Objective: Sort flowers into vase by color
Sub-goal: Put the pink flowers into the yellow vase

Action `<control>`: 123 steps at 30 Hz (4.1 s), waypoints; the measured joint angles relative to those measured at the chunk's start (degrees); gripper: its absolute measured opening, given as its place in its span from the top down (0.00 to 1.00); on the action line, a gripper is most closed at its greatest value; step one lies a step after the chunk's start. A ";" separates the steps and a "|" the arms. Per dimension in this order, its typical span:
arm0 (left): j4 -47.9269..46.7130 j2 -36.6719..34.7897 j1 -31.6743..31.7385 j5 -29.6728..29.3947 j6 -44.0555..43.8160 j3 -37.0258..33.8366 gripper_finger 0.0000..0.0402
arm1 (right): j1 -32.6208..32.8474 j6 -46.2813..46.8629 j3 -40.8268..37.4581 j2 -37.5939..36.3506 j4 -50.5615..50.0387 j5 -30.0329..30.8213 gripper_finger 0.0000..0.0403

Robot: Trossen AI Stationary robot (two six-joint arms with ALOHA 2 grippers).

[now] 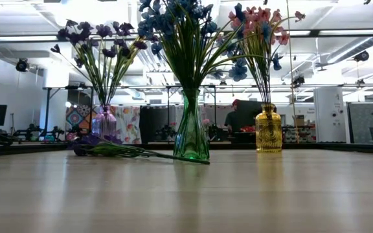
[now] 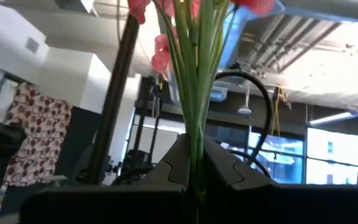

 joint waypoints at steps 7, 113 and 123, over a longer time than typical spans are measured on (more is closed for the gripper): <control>-3.43 -1.69 -0.24 -1.56 -1.59 -0.07 1.00 | 0.25 1.81 0.54 -1.03 -5.16 2.64 0.92; -44.71 -30.08 -5.53 -15.16 -7.30 0.02 0.51 | -1.88 47.45 -1.36 -35.71 -100.28 49.73 0.97; -43.66 -29.86 -5.55 -18.62 -2.08 0.02 0.51 | -16.52 25.11 -2.78 -39.57 -83.68 25.32 0.97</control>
